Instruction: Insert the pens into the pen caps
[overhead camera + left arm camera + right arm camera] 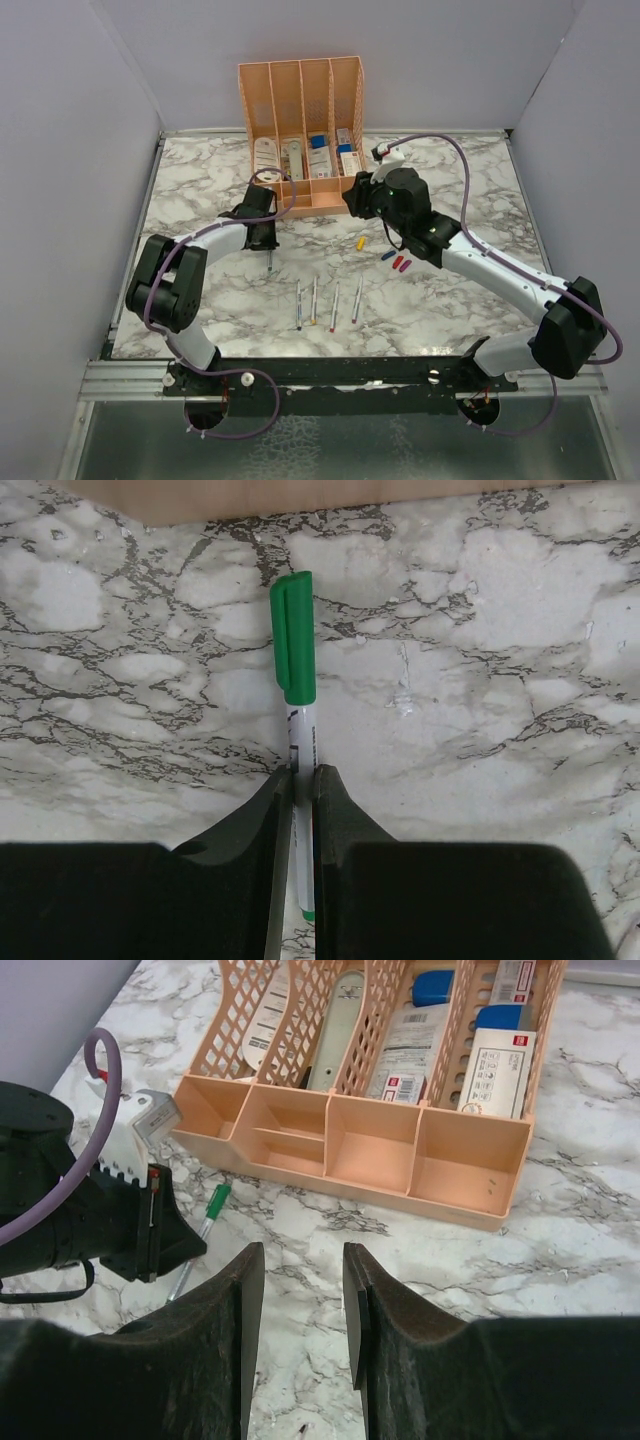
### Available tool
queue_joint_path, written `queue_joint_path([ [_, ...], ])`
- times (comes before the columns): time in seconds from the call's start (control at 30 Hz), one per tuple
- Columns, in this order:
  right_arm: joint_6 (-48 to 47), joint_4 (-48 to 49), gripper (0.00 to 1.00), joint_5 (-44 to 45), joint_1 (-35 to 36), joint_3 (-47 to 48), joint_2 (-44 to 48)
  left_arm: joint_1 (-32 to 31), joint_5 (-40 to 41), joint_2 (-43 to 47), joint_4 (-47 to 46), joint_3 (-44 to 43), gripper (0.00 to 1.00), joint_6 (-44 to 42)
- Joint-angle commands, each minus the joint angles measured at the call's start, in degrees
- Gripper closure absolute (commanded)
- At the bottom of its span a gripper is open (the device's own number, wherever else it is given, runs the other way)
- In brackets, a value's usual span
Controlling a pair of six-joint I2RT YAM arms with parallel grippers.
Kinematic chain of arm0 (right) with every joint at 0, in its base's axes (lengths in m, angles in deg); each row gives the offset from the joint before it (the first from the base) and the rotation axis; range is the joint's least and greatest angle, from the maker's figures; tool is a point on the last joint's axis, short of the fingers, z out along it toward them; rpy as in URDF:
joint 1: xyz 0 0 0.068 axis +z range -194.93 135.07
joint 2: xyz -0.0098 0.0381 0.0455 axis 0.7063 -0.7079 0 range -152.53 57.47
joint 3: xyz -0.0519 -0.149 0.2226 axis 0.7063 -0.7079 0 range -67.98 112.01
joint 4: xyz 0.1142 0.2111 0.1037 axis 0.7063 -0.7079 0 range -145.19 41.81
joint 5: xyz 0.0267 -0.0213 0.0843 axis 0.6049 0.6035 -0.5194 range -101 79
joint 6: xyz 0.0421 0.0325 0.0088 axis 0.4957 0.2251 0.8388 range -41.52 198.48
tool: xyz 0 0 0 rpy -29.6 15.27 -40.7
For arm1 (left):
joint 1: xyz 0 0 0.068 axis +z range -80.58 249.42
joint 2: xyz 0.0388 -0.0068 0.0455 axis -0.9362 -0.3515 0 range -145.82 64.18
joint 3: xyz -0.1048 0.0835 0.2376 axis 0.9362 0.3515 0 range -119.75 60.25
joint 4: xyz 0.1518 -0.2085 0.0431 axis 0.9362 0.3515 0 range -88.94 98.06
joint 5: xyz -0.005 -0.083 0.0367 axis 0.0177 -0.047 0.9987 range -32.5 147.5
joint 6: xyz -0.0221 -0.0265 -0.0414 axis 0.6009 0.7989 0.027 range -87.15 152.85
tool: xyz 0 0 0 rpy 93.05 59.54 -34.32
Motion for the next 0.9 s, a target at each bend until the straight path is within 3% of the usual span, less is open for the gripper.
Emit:
queue_joint_path([
  [0.0,0.33,-0.4,0.64,1.35,0.38,-0.76,-0.71,0.33,0.99,-3.25,0.28,-2.38,0.87,-1.1],
  [0.1,0.29,-0.42,0.64,1.51,0.38,-1.02,-0.93,0.34,0.76,-3.92,0.16,-2.98,0.84,-1.0],
  [0.33,0.22,-0.07,0.63,1.43,0.38,-1.58,-0.93,0.44,0.9,-2.54,0.83,-4.05,0.59,-0.97],
  [0.57,0.8,0.33,0.63,2.14,0.38,-1.44,-0.92,0.45,0.85,1.92,3.3,-4.61,0.53,-0.81],
  [0.7,2.56,-1.05,0.33,5.13,0.38,-1.12,-0.93,0.43,0.4,7.47,5.12,-4.2,0.52,-0.12],
  [0.87,3.69,-2.41,0.31,8.04,-0.03,-1.01,-1.34,0.27,-1.33,14.38,8.69,-3.09,0.55,2.03],
])
